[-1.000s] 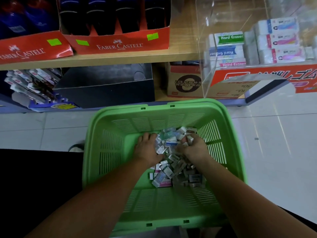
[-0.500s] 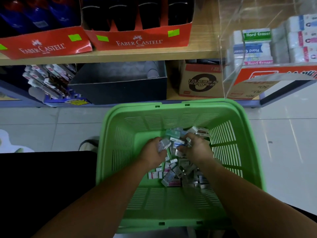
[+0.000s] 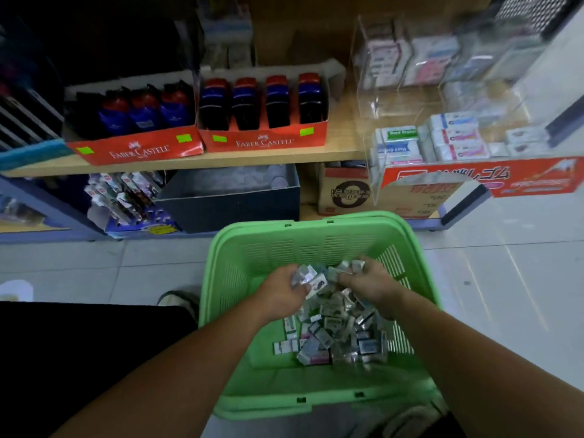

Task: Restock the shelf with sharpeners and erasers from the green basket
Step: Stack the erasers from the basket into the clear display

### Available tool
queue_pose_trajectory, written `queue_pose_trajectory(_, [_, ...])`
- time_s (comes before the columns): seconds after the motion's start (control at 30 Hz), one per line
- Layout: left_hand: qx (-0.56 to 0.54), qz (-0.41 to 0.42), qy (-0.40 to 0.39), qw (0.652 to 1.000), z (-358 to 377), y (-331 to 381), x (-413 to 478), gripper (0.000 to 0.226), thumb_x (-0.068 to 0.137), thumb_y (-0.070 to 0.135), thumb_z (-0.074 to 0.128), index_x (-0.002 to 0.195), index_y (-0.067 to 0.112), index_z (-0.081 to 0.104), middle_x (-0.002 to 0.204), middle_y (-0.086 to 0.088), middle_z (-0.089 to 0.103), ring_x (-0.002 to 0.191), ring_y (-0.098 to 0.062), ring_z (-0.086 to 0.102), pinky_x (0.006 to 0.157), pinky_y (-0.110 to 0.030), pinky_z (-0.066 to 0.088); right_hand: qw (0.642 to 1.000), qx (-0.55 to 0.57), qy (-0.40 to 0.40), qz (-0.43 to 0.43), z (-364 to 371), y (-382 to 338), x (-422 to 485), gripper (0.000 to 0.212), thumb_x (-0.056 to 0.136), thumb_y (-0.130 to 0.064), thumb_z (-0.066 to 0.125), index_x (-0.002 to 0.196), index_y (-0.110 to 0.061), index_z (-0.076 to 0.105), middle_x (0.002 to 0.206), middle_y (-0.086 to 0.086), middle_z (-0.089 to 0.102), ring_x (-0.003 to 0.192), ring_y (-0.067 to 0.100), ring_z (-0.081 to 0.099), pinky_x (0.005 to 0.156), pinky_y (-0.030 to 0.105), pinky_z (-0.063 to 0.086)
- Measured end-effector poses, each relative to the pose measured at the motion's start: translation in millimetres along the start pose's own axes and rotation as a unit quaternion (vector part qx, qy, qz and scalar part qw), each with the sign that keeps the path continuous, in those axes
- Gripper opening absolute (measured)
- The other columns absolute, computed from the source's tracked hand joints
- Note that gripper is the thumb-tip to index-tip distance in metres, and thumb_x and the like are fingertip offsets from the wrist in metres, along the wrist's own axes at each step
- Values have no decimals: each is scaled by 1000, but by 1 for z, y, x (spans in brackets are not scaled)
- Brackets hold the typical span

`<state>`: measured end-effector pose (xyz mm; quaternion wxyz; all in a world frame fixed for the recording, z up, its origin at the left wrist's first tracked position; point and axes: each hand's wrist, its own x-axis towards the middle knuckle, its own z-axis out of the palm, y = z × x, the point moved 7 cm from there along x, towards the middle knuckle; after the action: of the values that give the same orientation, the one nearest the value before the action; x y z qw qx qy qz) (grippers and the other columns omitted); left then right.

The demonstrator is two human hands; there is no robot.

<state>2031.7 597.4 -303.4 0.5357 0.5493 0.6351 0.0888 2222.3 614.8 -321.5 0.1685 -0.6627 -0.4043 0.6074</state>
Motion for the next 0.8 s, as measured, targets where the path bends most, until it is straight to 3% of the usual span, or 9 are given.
queue_pose_trajectory(0.07, [-12, 16, -16, 1000, -9, 20, -11, 53, 106, 24, 58, 155, 14, 39, 143, -4, 54, 85, 1, 54, 68, -17, 47, 999, -26, -27, -9, -4, -19, -14, 16, 99, -17, 68, 108, -5, 64, 99, 17, 69, 83, 29, 65, 70, 41, 56])
queue_pose_trajectory(0.13, [-17, 31, -27, 999, -21, 42, -24, 59, 104, 30, 61, 156, 18, 37, 151, -7, 52, 88, -6, 63, 72, -23, 54, 997, -56, -57, -22, -6, -40, -30, 13, 103, -19, 62, 109, -10, 69, 108, 13, 69, 93, 24, 65, 85, 40, 55])
queue_pose_trajectory(0.2, [-12, 45, -39, 998, -34, 64, -37, 48, 102, 31, 63, 147, 19, 49, 129, -9, 66, 78, -8, 65, 64, -26, 56, 995, -61, -75, -25, -11, -63, -48, 14, 102, -22, 63, 112, -20, 73, 114, 8, 73, 104, 25, 69, 98, 44, 56])
queue_pose_trajectory(0.27, [-16, 68, -39, 997, -49, 88, -51, 28, 102, 27, 63, 129, 22, 60, 99, -1, 71, 65, -8, 62, 55, -26, 51, 994, -35, -92, -40, -18, -92, -68, 15, 100, -14, 64, 109, -18, 75, 98, 6, 77, 89, 25, 75, 73, 39, 64])
queue_pose_trajectory(0.3, [-24, 84, -34, 996, -57, 101, -57, 22, 102, 25, 64, 124, 23, 63, 91, 3, 71, 61, -5, 61, 53, -23, 50, 995, -12, -89, -43, -24, -108, -80, 17, 100, -8, 61, 108, -16, 73, 87, 6, 75, 72, 22, 73, 53, 31, 59])
queue_pose_trajectory(0.37, [-38, 122, -27, 991, -73, 127, -72, 17, 103, 20, 64, 120, 21, 66, 87, 6, 72, 55, 3, 61, 51, -15, 47, 997, 38, -67, -30, -40, -135, -102, 28, 97, 3, 59, 114, -16, 69, 82, 11, 69, 55, 22, 63, 37, 22, 43])
queue_pose_trajectory(0.5, [-70, 164, -36, 983, -91, 168, -98, 18, 102, 21, 64, 120, 25, 67, 102, 6, 79, 84, -5, 74, 69, -21, 57, 993, 89, -75, -28, -60, -173, -137, 20, 92, -4, 72, 105, -15, 61, 73, 7, 68, 52, 18, 57, 41, 20, 32])
queue_pose_trajectory(0.6, [-75, 191, -54, 977, -90, 190, -110, 22, 103, 26, 64, 123, 34, 67, 108, 10, 78, 97, -10, 74, 79, -26, 60, 990, 89, -99, -46, -61, -183, -152, 40, 82, -23, 88, 109, -19, 60, 91, 7, 70, 57, 18, 54, 43, 23, 33])
queue_pose_trajectory(0.8, [-108, 213, -71, 968, -78, 214, -104, 25, 103, 30, 63, 127, 35, 66, 117, 14, 75, 111, -3, 69, 97, -25, 55, 981, 147, -88, -90, -68, -187, -152, 46, 77, -11, 87, 116, -13, 64, 81, 10, 66, 54, 17, 52, 42, 24, 36])
